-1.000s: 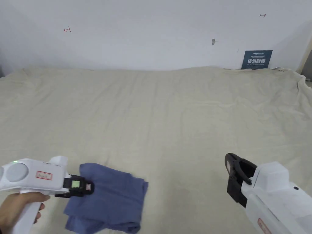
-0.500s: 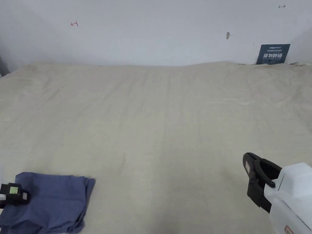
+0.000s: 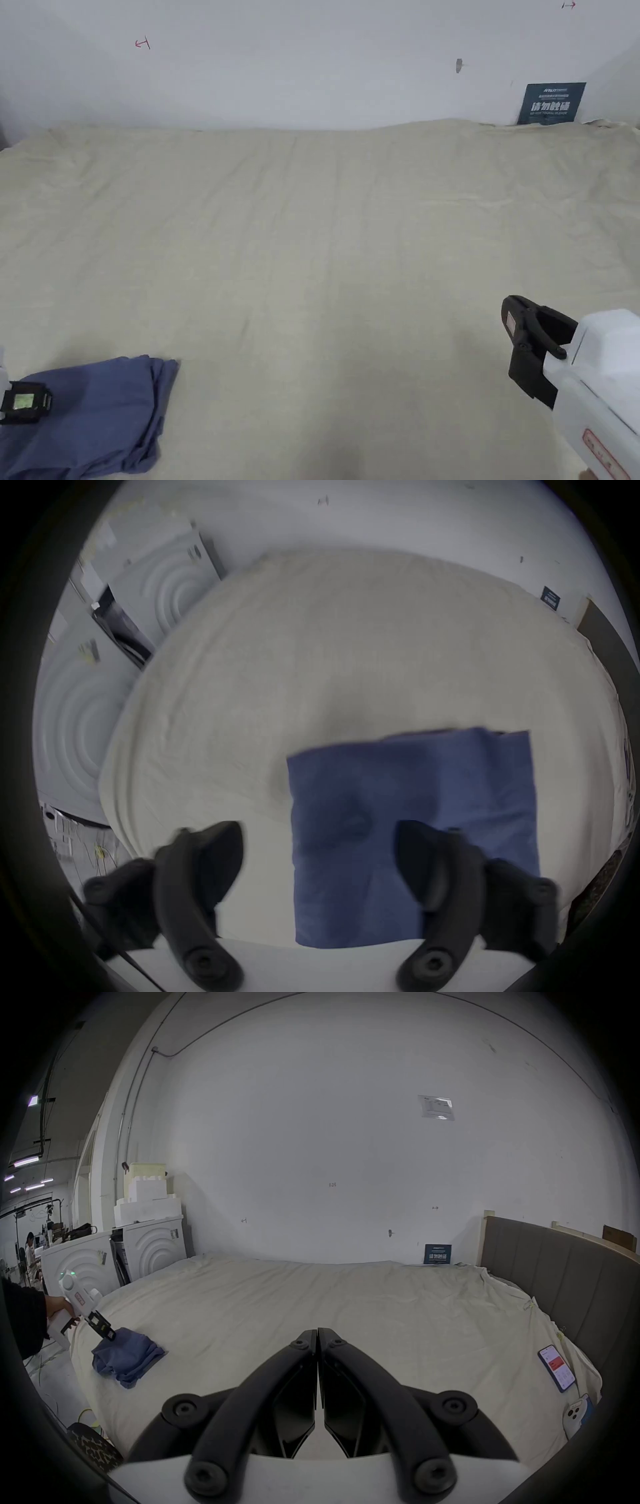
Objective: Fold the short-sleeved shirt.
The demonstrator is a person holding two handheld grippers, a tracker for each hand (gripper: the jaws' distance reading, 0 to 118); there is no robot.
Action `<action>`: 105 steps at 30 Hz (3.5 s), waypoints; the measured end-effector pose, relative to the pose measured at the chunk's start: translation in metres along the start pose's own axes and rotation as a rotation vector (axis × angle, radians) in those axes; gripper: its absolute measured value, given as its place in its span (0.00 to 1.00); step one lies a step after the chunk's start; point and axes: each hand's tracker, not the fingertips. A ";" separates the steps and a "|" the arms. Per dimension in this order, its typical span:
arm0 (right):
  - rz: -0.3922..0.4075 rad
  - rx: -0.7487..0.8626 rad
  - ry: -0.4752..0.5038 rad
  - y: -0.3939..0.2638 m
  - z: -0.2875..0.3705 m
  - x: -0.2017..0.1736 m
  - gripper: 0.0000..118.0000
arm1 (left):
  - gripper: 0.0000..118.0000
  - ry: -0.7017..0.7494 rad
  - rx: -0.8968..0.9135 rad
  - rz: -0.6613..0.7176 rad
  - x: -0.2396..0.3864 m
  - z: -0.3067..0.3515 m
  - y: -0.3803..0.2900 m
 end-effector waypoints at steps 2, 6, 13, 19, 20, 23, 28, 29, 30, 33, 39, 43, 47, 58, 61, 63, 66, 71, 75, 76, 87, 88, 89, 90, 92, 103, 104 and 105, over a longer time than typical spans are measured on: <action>-0.007 0.004 -0.015 0.008 0.007 0.005 0.00 | 0.95 -0.022 0.078 0.037 0.004 0.025 0.002; -0.013 0.021 -0.062 0.023 0.019 0.016 0.00 | 0.95 -0.070 0.320 0.105 0.019 0.092 0.006; -0.017 0.063 -0.103 0.050 0.043 0.033 0.00 | 0.97 -0.068 0.721 0.134 0.071 0.196 0.006; -0.010 0.103 -0.125 0.066 0.062 0.045 0.00 | 1.00 -0.106 0.909 0.075 0.132 0.259 0.003; -0.011 0.110 -0.126 0.067 0.064 0.046 0.00 | 1.00 -0.102 0.930 0.055 0.144 0.265 0.002; 0.001 0.125 -0.142 0.070 0.071 0.050 0.00 | 1.00 -0.122 0.972 0.045 0.175 0.281 -0.004; 0.001 0.138 -0.154 0.071 0.081 0.057 0.00 | 0.99 -0.072 1.074 -0.007 0.231 0.282 -0.020; 0.001 0.142 -0.157 0.070 0.082 0.058 0.00 | 0.99 -0.085 1.078 0.002 0.239 0.281 -0.023; 0.000 0.146 -0.161 0.070 0.085 0.059 0.00 | 0.99 -0.100 1.093 0.004 0.247 0.281 -0.027; 0.000 0.151 -0.169 0.068 0.089 0.062 0.00 | 0.96 -0.118 1.119 0.010 0.272 0.277 -0.038; 0.008 0.160 -0.198 0.062 0.097 0.068 0.00 | 0.50 -0.151 1.131 0.025 0.305 0.267 -0.057; -0.002 0.165 -0.214 0.057 0.101 0.072 0.00 | 0.23 -0.181 1.125 0.045 0.315 0.262 -0.069; -0.004 0.173 -0.228 0.053 0.104 0.074 0.00 | 0.02 -0.203 1.108 0.063 0.322 0.252 -0.076; 0.000 0.183 -0.229 0.053 0.106 0.071 0.00 | 0.00 -0.220 1.110 0.052 0.328 0.251 -0.087; 0.001 0.183 -0.228 0.052 0.106 0.070 0.00 | 0.00 -0.221 1.114 0.049 0.328 0.252 -0.087; -0.001 0.183 -0.227 0.052 0.106 0.070 0.00 | 0.00 -0.219 1.117 0.047 0.328 0.252 -0.087; -0.001 0.184 -0.226 0.052 0.107 0.070 0.00 | 0.00 -0.221 1.117 0.051 0.327 0.254 -0.086; -0.003 0.182 -0.226 0.052 0.107 0.069 0.00 | 0.00 -0.225 1.120 0.058 0.328 0.255 -0.086; -0.002 0.181 -0.224 0.052 0.108 0.070 0.00 | 0.00 -0.227 1.123 0.055 0.328 0.255 -0.087; -0.002 0.181 -0.224 0.052 0.108 0.070 0.00 | 0.00 -0.226 1.122 0.052 0.328 0.256 -0.086; -0.003 0.185 -0.226 0.054 0.108 0.071 0.00 | 0.00 -0.233 1.132 0.056 0.327 0.258 -0.085; -0.003 0.185 -0.227 0.054 0.108 0.071 0.00 | 0.00 -0.232 1.133 0.056 0.327 0.258 -0.085; -0.004 0.183 -0.225 0.054 0.108 0.071 0.00 | 0.00 -0.231 1.134 0.057 0.327 0.258 -0.085; -0.006 0.183 -0.224 0.054 0.108 0.071 0.00 | 0.00 -0.231 1.136 0.059 0.326 0.258 -0.085; -0.003 0.182 -0.227 0.054 0.108 0.071 0.00 | 0.00 -0.235 1.132 0.057 0.326 0.257 -0.084; -0.012 0.184 -0.228 0.054 0.106 0.068 0.79 | 0.80 -0.218 1.101 0.058 0.324 0.252 -0.080; -0.007 0.184 -0.231 0.054 0.106 0.068 0.83 | 0.87 -0.220 1.099 0.059 0.323 0.251 -0.080; -0.005 0.185 -0.231 0.054 0.106 0.068 0.89 | 0.96 -0.230 1.100 0.063 0.322 0.251 -0.080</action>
